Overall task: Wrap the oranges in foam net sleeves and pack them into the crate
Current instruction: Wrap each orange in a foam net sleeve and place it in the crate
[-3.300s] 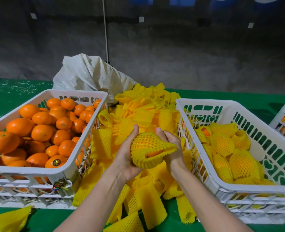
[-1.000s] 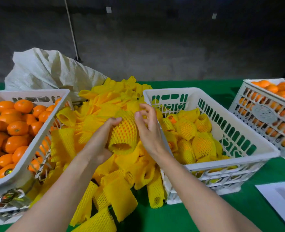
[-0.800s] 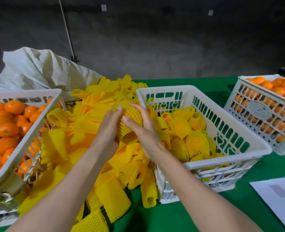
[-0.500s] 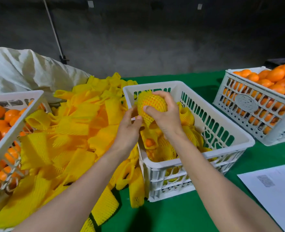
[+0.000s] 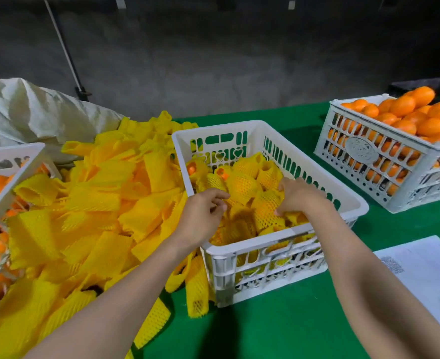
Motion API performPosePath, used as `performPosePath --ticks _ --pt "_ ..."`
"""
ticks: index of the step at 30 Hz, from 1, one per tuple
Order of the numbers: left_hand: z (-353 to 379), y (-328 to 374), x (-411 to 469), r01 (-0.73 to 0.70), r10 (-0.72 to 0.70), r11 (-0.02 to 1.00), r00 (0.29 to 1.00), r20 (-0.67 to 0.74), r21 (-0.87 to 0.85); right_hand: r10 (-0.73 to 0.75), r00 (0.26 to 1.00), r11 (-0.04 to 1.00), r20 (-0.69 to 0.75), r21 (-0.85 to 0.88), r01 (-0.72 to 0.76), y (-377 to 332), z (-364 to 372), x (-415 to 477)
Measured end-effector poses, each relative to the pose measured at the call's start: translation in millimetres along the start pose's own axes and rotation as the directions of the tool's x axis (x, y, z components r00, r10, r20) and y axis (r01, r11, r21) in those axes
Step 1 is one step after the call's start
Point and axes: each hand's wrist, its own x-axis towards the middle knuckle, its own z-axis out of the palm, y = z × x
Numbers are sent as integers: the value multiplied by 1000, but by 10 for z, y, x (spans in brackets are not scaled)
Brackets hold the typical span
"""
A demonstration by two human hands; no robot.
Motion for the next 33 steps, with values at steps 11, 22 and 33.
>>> performPosePath --ticks 11,22,33 --pt "-914 -460 -160 292 -443 793 879 -176 -534 -493 606 601 -625 259 756 -1192 107 -768" --pt "-1724 -1097 -1047 427 -616 739 741 -267 -521 -582 782 618 221 -505 603 -2101 1111 -800" --pt "-1829 -1064 -1193 314 -317 947 948 35 72 -895 385 371 -226 107 923 -2701 405 -1366"
